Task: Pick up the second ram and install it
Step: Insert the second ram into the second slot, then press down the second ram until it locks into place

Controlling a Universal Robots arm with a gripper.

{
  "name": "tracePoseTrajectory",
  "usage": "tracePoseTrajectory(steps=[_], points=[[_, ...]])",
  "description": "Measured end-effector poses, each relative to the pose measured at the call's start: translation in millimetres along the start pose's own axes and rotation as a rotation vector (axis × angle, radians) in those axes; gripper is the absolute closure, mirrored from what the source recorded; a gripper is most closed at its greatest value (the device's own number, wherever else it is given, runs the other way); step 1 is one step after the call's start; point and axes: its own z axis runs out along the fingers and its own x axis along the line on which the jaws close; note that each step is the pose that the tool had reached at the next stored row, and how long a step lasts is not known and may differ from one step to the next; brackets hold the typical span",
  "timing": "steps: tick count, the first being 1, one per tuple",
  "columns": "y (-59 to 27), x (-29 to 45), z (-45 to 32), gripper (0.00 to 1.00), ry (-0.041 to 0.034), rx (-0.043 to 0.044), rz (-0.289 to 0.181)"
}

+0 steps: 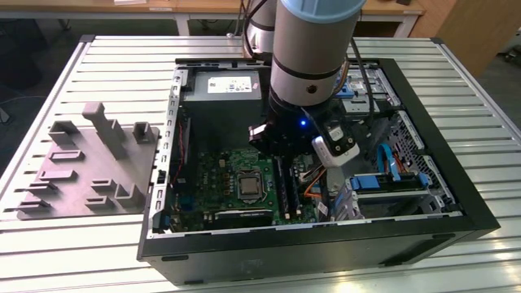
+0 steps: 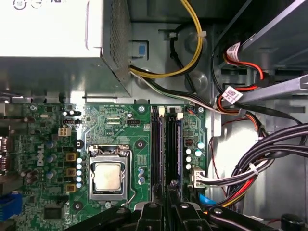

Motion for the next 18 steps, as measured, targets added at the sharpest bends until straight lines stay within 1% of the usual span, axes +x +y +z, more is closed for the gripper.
tracePoseTrajectory(steps=[1, 3, 12, 14, 15, 18], points=[[0.0, 0.0, -0.1, 0.81, 0.0, 0.0002, 0.0], [0.0, 0.0, -1.1, 0.81, 0.0, 0.0033, 0.0], [0.0, 0.0, -1.5, 0.81, 0.0, 0.0045, 0.0], [0.1, 0.0, -1.6, 0.83, 0.0, 0.0047, 0.0], [0.1, 0.0, -1.6, 0.89, 0.0, 0.0049, 0.0], [0.1, 0.0, -1.8, 0.9, 0.0, 0.0052, 0.0]])
